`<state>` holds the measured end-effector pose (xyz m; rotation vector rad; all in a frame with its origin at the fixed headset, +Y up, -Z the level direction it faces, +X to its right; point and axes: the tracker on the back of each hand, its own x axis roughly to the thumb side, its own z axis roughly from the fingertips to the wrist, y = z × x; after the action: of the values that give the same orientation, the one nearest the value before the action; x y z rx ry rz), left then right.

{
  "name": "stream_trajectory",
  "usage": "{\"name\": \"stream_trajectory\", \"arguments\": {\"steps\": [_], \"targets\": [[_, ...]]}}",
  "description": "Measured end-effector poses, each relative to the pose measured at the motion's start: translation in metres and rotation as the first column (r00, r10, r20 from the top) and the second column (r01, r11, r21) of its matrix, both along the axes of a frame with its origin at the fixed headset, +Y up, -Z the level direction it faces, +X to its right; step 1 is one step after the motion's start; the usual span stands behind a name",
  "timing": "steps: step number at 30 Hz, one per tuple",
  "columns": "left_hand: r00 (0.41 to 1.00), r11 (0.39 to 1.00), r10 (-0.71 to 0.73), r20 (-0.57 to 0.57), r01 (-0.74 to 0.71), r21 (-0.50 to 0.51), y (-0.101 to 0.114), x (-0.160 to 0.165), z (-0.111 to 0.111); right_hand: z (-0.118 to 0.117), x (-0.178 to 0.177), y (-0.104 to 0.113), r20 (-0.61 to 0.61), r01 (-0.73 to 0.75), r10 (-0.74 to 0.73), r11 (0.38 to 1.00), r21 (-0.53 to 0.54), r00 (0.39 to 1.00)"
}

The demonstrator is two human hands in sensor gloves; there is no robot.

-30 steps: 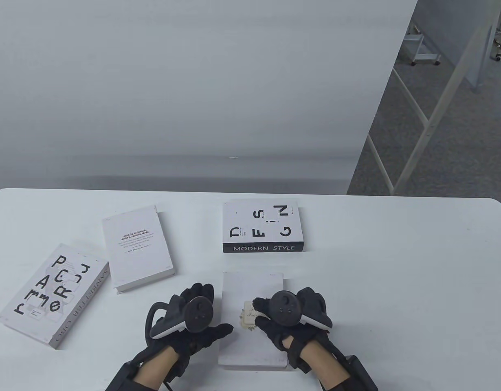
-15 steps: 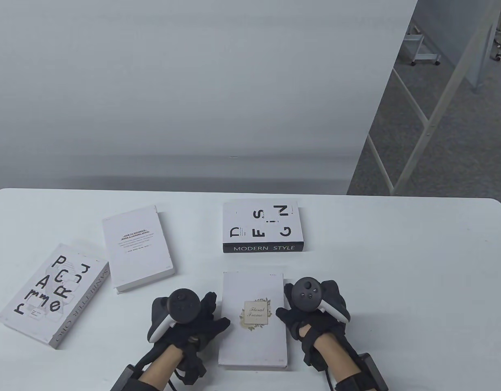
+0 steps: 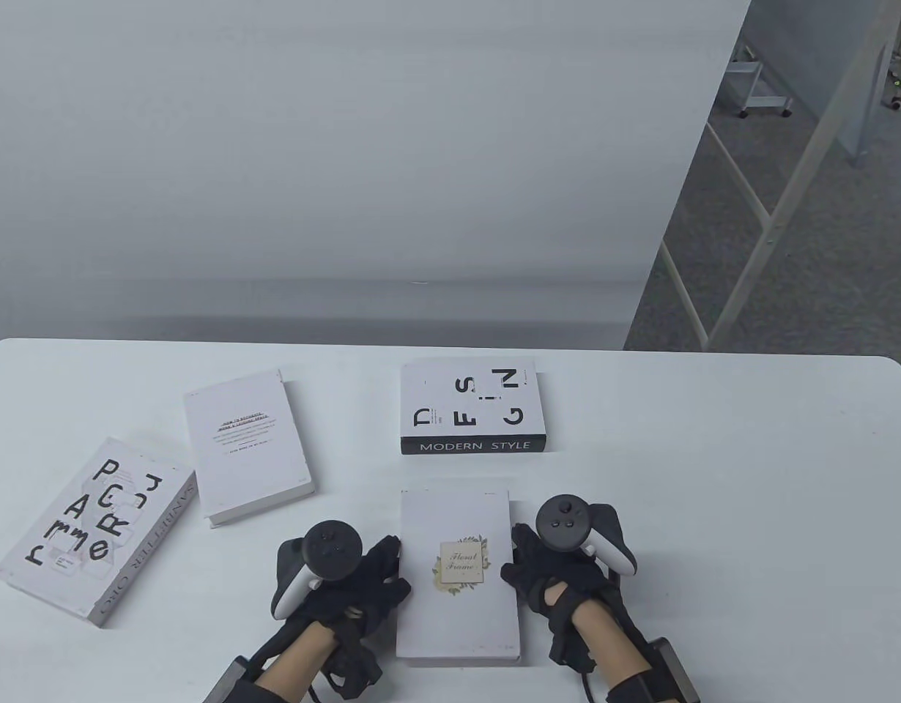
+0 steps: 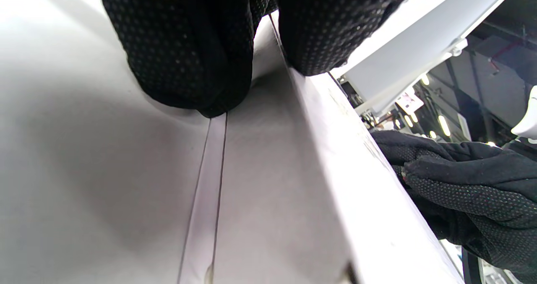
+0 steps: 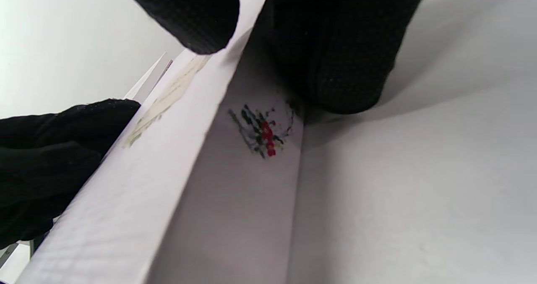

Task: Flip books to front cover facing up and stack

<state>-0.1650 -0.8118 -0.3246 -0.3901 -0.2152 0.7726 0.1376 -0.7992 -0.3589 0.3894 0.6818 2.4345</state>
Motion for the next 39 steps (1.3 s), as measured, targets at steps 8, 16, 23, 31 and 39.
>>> {"name": "stream_trajectory", "arguments": {"steps": [8,16,23,31,39], "targets": [[0.999,1.0,0.014,0.033,-0.014,-0.007,-0.001,0.0,-0.001,0.009,-0.009,0.022,0.003,-0.018,0.018,0.977,0.21,1.0],[0.999,0.998,0.036,0.025,-0.035,-0.056,-0.004,-0.009,-0.004,0.029,-0.029,0.061,-0.058,-0.039,0.078,0.869,0.493,0.995],[0.996,0.99,0.093,-0.01,-0.093,-0.106,-0.011,-0.021,-0.007,0.043,-0.044,0.076,-0.165,-0.006,0.125,0.814,0.581,0.978],[0.994,0.985,0.109,-0.031,-0.112,-0.128,-0.014,-0.026,-0.009,0.049,-0.051,0.063,-0.289,-0.011,0.227,0.803,0.595,0.93],[0.997,0.994,0.076,0.003,-0.076,-0.083,-0.013,-0.027,-0.01,0.048,-0.051,0.047,-0.31,0.01,0.226,0.794,0.608,0.923]]}}
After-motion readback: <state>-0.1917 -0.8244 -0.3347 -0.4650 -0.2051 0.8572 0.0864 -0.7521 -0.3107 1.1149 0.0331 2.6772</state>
